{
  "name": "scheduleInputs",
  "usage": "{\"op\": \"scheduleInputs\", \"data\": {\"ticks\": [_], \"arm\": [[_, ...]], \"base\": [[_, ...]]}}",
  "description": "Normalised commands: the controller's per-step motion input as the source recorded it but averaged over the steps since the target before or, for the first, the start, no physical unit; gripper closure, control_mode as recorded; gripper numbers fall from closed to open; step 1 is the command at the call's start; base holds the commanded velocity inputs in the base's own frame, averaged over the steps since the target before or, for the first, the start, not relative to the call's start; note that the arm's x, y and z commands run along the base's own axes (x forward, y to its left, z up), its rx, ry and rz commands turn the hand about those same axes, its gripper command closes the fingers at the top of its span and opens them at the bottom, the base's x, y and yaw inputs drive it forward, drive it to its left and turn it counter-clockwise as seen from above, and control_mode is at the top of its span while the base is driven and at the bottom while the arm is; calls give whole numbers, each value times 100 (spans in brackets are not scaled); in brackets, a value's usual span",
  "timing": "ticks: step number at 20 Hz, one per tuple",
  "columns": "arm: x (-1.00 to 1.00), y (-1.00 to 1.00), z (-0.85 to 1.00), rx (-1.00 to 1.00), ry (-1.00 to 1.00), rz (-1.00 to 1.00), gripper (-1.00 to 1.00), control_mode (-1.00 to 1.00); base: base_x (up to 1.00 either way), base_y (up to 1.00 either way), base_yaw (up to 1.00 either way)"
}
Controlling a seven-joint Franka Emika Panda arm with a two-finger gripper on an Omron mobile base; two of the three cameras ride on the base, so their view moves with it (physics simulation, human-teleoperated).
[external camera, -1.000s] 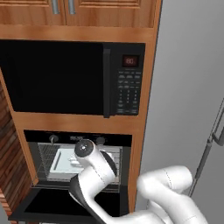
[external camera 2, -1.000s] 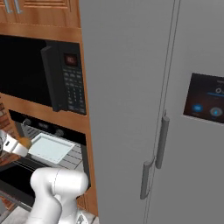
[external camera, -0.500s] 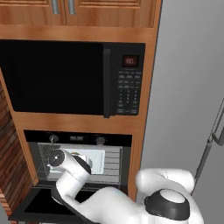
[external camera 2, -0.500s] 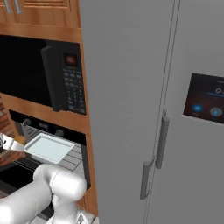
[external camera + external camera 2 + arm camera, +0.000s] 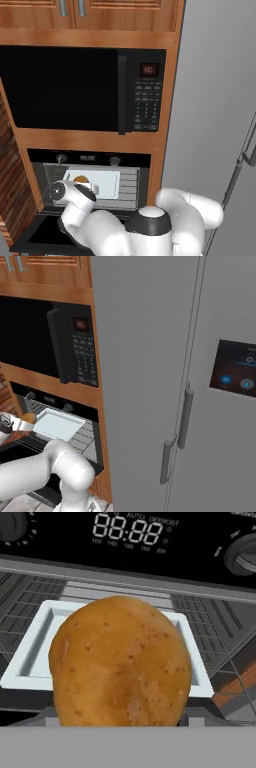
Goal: Place the potato on the rack of the oven.
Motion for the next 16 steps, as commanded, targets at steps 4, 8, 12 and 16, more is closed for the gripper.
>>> {"op": "scheduleInputs", "data": {"ticks": [4,8,12,16], "arm": [[41,-5,-22,0,2,0,100,-100],[45,-2,-8,0,5,0,100,-100],[34,0,-39,0,0,0,100,-100],[22,0,-48,0,0,0,100,-100]], "base": [[0,0,0],[0,0,0],[0,0,0],[0,0,0]]}}
